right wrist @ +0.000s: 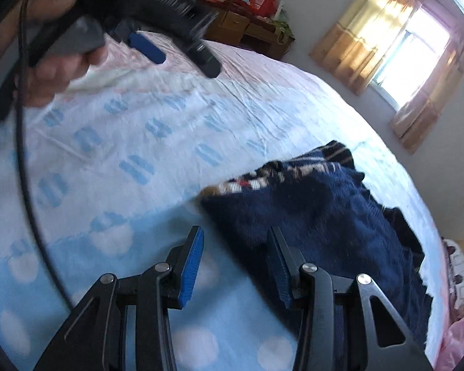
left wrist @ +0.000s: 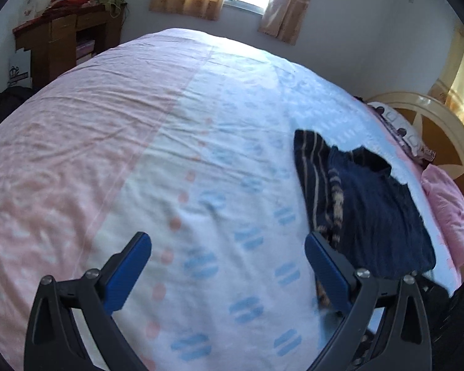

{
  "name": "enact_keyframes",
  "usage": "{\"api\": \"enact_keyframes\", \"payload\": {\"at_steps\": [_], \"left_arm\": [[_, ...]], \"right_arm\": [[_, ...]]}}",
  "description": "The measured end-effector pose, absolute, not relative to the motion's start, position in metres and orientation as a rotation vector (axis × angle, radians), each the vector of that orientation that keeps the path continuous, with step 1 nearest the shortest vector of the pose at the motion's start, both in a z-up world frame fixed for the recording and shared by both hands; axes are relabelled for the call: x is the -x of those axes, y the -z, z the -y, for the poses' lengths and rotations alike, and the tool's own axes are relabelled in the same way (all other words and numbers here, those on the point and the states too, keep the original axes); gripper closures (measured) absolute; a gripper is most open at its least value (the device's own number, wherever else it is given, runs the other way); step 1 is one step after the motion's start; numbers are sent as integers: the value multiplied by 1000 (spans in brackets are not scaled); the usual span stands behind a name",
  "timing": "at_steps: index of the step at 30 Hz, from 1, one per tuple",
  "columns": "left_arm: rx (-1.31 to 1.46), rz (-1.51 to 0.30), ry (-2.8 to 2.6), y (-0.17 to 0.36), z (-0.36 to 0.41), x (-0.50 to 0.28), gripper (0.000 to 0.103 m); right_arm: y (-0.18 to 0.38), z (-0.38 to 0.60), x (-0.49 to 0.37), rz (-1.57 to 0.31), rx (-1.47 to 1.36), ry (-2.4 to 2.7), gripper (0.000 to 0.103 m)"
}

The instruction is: Fold small clothes

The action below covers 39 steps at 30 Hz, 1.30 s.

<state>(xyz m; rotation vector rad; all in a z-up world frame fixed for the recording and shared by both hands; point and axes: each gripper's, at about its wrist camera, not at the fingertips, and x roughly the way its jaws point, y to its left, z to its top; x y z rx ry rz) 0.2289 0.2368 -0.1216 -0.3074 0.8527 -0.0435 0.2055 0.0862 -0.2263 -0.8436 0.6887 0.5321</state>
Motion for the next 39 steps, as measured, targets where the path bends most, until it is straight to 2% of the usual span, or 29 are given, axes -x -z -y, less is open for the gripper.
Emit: {"api": "enact_keyframes", "payload": {"at_steps": [7, 8, 9, 11, 17, 30, 35, 37, 38, 39], "left_arm": [[345, -868, 117, 121, -235, -268, 1], [347, -870, 142, 121, -231, -276, 1], [351, -877, 173, 121, -223, -285, 1], [358, -890, 220, 123, -210, -300, 1], [294, -925, 337, 134, -158, -342, 1], [351, -984, 463, 160, -134, -383, 2], [326, -985, 465, 164, -129, -392, 12], [336, -995, 485, 165, -128, -395, 24], [336, -994, 487, 166, -128, -397, 25], [328, -988, 483, 166, -127, -396, 33]], "right_arm": [[229, -86, -226, -715, 801, -485, 61], [230, -86, -224, -711, 807, -485, 67], [232, -87, -222, -704, 817, -485, 78], [235, -87, -220, -698, 829, -481, 83], [235, -84, -221, -698, 799, -491, 83], [238, -86, -222, -691, 795, -489, 83], [238, -89, -217, -682, 808, -481, 83], [239, -90, -216, -676, 818, -477, 83], [239, -91, -215, -675, 820, -475, 83], [239, -92, -214, -672, 824, -474, 83]]}}
